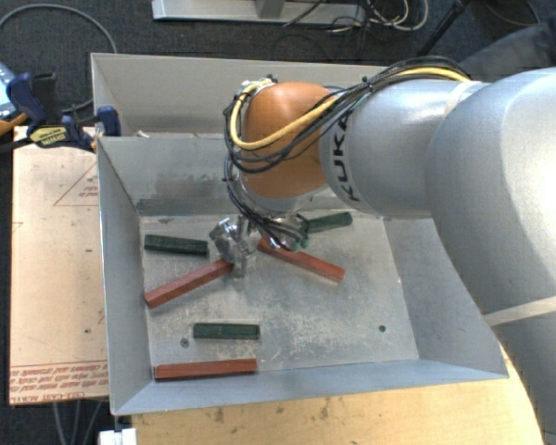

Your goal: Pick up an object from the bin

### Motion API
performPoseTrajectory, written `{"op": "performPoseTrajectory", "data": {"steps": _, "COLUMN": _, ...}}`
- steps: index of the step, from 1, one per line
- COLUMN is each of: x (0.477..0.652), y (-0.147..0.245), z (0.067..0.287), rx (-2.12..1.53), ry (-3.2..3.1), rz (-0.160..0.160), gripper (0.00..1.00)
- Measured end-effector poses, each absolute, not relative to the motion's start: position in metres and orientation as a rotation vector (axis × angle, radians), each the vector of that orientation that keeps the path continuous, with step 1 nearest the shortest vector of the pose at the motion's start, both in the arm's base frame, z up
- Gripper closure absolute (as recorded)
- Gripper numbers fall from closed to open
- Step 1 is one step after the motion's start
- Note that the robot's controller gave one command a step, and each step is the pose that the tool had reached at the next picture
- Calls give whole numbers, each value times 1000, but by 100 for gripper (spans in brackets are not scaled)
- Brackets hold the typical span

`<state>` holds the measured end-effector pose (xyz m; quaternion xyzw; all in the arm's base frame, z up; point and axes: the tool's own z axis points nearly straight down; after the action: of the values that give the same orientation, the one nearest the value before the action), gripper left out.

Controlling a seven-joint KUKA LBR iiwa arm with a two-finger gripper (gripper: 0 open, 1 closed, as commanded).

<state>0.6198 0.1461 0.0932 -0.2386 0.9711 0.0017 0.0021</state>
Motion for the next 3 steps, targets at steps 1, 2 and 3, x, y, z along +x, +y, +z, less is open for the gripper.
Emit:
{"op": "performPoseTrajectory", "data": {"steps": 1, "x": 620, "y": 144, "z": 93, "rx": -744, "ry": 3049, "rz": 3, "gripper": 0}}
{"op": "performPoseTrajectory", "data": {"steps": 2, "x": 601, "y": 181, "z": 91, "rx": -665, "ry": 3071, "rz": 6, "gripper": 0}}
{"op": "performPoseTrajectory", "data": {"steps": 3, "x": 598, "y": 225, "z": 81, "rx": -1148, "ry": 2920, "rz": 5, "gripper": 0}}
